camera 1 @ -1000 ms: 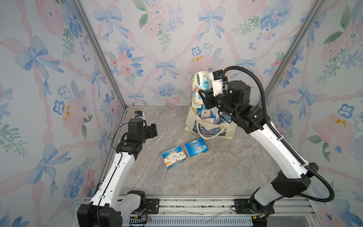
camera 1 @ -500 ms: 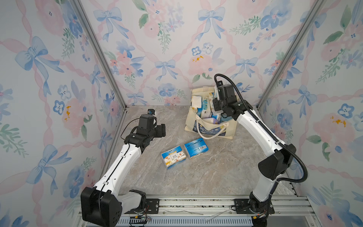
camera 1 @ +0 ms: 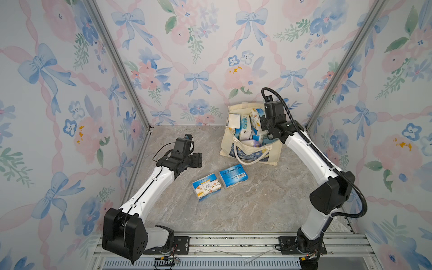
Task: Put tissues into the canvas bag
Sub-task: Place the pack of facial tissues in the canvas bag.
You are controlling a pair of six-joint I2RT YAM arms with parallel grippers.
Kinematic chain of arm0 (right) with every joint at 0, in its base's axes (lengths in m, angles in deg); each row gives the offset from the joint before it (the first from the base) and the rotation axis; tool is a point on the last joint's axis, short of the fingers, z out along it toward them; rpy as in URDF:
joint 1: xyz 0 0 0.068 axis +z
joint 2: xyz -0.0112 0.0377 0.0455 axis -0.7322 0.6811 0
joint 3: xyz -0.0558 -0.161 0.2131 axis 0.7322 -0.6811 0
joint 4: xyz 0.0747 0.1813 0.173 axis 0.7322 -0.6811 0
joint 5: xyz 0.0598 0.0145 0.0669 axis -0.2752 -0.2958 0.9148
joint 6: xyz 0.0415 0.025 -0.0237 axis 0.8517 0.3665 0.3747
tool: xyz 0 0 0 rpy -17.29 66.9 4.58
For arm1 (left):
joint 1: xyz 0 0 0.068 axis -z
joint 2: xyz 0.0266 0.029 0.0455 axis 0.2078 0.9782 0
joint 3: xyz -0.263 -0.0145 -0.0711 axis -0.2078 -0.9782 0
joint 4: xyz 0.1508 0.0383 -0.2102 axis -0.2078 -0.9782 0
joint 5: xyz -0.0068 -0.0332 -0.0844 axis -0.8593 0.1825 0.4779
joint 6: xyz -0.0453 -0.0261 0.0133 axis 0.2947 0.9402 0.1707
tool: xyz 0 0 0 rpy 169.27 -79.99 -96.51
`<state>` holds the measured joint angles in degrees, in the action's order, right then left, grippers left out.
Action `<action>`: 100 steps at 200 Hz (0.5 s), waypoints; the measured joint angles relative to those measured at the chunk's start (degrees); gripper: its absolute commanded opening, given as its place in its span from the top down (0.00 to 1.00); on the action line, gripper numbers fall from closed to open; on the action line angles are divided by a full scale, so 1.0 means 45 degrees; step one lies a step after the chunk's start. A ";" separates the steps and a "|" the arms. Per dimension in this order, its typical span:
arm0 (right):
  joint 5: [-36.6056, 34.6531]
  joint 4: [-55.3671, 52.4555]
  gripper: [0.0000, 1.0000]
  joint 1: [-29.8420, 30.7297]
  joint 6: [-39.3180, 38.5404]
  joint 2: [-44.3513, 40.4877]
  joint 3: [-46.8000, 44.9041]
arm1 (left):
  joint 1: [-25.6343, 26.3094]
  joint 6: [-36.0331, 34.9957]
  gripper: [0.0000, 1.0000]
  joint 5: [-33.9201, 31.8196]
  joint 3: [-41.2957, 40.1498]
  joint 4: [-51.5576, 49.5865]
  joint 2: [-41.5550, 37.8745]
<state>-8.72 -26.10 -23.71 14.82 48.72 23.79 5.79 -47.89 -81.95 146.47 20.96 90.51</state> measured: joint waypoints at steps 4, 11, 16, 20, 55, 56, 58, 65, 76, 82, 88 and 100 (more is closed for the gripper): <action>0.0063 0.0010 0.66 -0.0034 0.0000 -0.0107 -0.0092 | 0.0019 0.0000 0.17 0.0000 0.0000 -0.0005 0.0029; 0.0204 0.0034 0.66 -0.0107 0.0005 -0.0325 -0.0282 | 0.0053 0.0000 0.17 -0.0005 0.0000 0.0000 0.0063; 0.0321 0.0039 0.66 -0.0151 0.0005 -0.0500 -0.0413 | 0.0058 0.0000 0.17 -0.0005 0.0005 0.0000 0.0078; 0.0389 0.0068 0.66 -0.0185 0.0005 -0.0607 -0.0495 | 0.0078 0.0005 0.17 -0.0005 0.0005 0.0000 0.0092; 0.0656 0.0525 0.66 -0.0267 0.0000 -0.1846 -0.1258 | 0.0204 0.0005 0.17 -0.0015 0.0126 -0.0005 0.0228; 0.0670 0.0529 0.66 -0.0267 0.0000 -0.1875 -0.1258 | 0.0209 0.0005 0.17 -0.0015 0.0131 -0.0005 0.0228; 0.0680 0.0534 0.66 -0.0267 0.0000 -0.1919 -0.1258 | 0.0214 0.0005 0.17 -0.0024 0.0146 -0.0010 0.0233; 0.0680 0.0563 0.66 -0.0282 0.0000 -0.2016 -0.1224 | 0.0253 0.0005 0.17 -0.0053 0.0175 0.0000 0.0238; 0.0748 0.0554 0.66 -0.0345 -0.0005 -0.2030 -0.1054 | 0.0296 0.0005 0.17 -0.0063 0.0214 -0.0005 0.0238; 0.0782 0.0554 0.65 -0.0384 -0.0005 -0.1982 -0.0957 | 0.0340 0.0005 0.17 -0.0078 0.0228 0.0000 0.0238; 0.0821 0.0544 0.65 -0.0447 -0.0005 -0.1880 -0.0831 | 0.0384 0.0005 0.17 -0.0102 0.0243 -0.0005 0.0238; 0.1015 0.0544 0.65 -0.0583 0.0000 -0.1564 -0.0607 | 0.0457 0.0005 0.17 -0.0102 0.0243 -0.0005 0.0238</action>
<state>-4.15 -23.65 -26.34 14.82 41.68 21.06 7.84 -47.87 -82.41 147.56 20.94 91.58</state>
